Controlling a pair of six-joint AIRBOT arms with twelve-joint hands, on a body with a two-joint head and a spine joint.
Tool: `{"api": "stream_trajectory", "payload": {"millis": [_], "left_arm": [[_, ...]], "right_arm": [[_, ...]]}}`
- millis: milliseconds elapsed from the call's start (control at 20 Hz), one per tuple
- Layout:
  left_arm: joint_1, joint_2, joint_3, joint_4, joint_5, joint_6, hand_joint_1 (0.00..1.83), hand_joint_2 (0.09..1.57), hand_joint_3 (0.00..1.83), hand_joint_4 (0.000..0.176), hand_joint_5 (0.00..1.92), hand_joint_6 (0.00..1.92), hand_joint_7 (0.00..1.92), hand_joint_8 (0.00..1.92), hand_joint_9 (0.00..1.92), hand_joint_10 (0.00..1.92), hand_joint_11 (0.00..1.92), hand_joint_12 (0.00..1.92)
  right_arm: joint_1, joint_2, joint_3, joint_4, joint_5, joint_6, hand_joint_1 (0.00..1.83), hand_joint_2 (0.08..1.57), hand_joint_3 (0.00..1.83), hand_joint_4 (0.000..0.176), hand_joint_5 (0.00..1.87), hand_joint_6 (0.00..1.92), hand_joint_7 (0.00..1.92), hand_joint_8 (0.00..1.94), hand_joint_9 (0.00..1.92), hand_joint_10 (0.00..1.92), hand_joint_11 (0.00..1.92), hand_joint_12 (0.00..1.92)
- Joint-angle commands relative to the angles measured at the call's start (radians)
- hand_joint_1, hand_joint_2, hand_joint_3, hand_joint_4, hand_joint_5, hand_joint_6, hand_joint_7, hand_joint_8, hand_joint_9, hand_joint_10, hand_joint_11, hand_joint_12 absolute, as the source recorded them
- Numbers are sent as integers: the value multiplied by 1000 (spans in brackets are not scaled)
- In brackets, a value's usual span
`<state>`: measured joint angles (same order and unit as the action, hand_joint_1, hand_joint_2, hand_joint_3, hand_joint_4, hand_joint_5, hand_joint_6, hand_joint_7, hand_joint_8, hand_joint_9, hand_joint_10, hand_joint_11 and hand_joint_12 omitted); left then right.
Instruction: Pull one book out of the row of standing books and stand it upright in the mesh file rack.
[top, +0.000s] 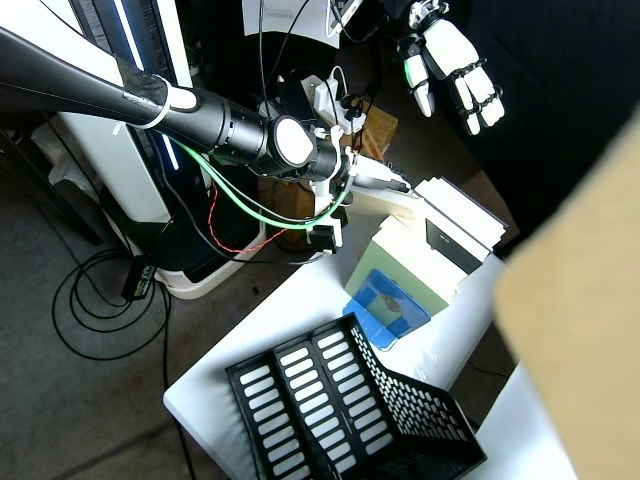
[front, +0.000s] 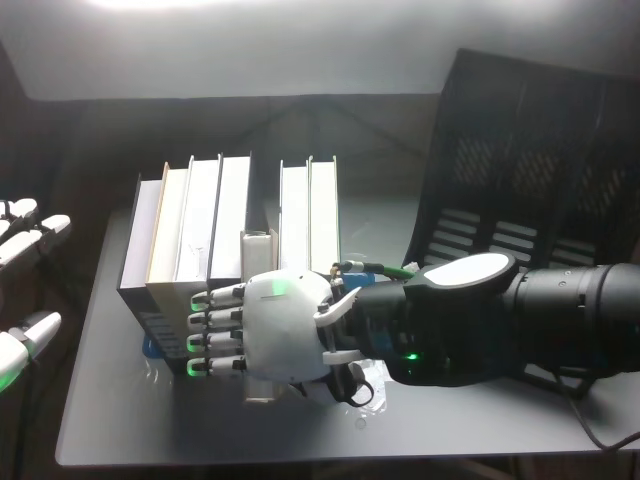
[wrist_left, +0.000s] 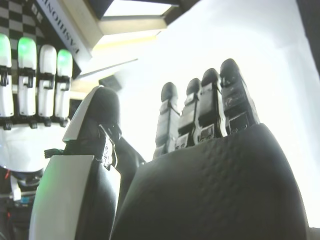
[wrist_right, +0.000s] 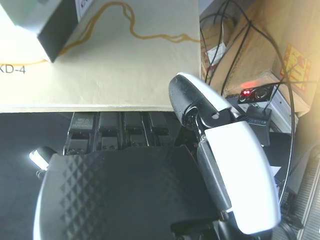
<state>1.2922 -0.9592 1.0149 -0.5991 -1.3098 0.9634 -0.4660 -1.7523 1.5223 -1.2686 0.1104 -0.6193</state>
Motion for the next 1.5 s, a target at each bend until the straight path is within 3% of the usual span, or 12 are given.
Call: {"api": "stream_trajectory", "payload": {"millis": [0, 400, 550, 600, 650, 750, 900, 1000, 1200, 1250, 1350, 1450], "left_arm": [[-7, -1, 7, 2, -111, -1, 564, 1459, 2, 45, 147, 2, 0, 0, 0, 0, 0, 0], [-8, -7, 20, -3, -104, -3, 532, 1465, 2, 18, 178, 14, 0, 0, 0, 0, 0, 0], [-8, -12, 22, -5, -103, -4, 588, 1458, 0, 27, 170, 6, 0, 0, 0, 0, 0, 0], [-8, -13, 22, -5, -103, -4, 563, 1468, 2, 31, 149, 3, 0, 0, 0, 0, 0, 0], [-8, -14, 22, -5, -104, -5, 554, 1467, 2, 27, 147, 4, 0, 0, 0, 0, 0, 0], [-8, -15, 22, -5, -105, -6, 553, 1469, 2, 16, 166, 11, 0, 0, 0, 0, 0, 0], [-7, -18, 23, -7, -104, -6, 536, 1475, 4, 24, 161, 6, 0, 0, 0, 0, 0, 0], [-7, -18, 23, -7, -105, -6, 506, 1481, 5, 28, 159, 4, 0, 0, 0, 0, 0, 0], [-7, -19, 22, -7, -107, -6, 490, 1491, 4, 28, 153, 2, 0, 0, 0, 0, 0, 0], [-7, -19, 21, -7, -108, -6, 500, 1483, 0, 33, 154, 1, 0, 0, 0, 0, 0, 0], [-7, -19, 19, -12, -110, -6, 498, 1483, 0, 33, 150, 0, 0, 0, 0, 0, 0, 0], [-7, -19, 17, -14, -110, -6, 485, 1487, 1, 20, 154, 2, 0, 0, 0, 0, 0, 0]], "right_arm": [[-12, -2, 6, 1, -3, 2, 0, 1571, 286, 0, 0, 0, 0, 0, 0, 0, 0, 0], [-12, -2, 14, -11, -6, 40, 0, 1571, 286, 0, 0, 0, 0, 0, 0, 0, 0, 0], [-12, -2, 9, -13, -6, 43, 0, 1571, 286, 0, 0, 0, 0, 0, 0, 0, 0, 0], [-12, -2, 7, -13, -6, 43, 1007, 1207, 69, 0, 903, 404, 711, 1143, 719, 1152, 660, 1349], [-12, -2, 5, -13, -6, 44, 1220, 1125, 16, 0, 1020, 581, 945, 1247, 836, 1461, 715, 1701], [-12, -2, 1, -14, -6, 43, 1224, 1021, 0, 0, 1268, 457, 1067, 1577, 929, 1779, 864, 1899], [-12, 0, -5, -22, -3, 44, 1278, 1084, 0, 0, 1192, 414, 991, 1274, 851, 1563, 748, 1778], [-11, 0, -5, -23, 3, 44, 1186, 1106, 3, 0, 1018, 905, 1026, 1761, 890, 1884, 919, 1915], [3, 13, -28, -42, 18, 38, 1177, 1094, 0, 0, 1013, 1005, 1137, 1702, 961, 1834, 1099, 1919], [8, 24, -47, -55, 24, 37, 1159, 791, 770, 0, 919, 1316, 1046, 1863, 935, 1915, 1107, 1921], [15, 42, -76, -73, 27, 35, 1142, 733, 878, 0, 937, 1358, 1123, 1843, 1018, 1920, 1166, 1921], [23, 66, -111, -90, 29, 31, 1165, 758, 1156, 0, 774, 1666, 866, 1923, 954, 1921, 1071, 1921]]}}
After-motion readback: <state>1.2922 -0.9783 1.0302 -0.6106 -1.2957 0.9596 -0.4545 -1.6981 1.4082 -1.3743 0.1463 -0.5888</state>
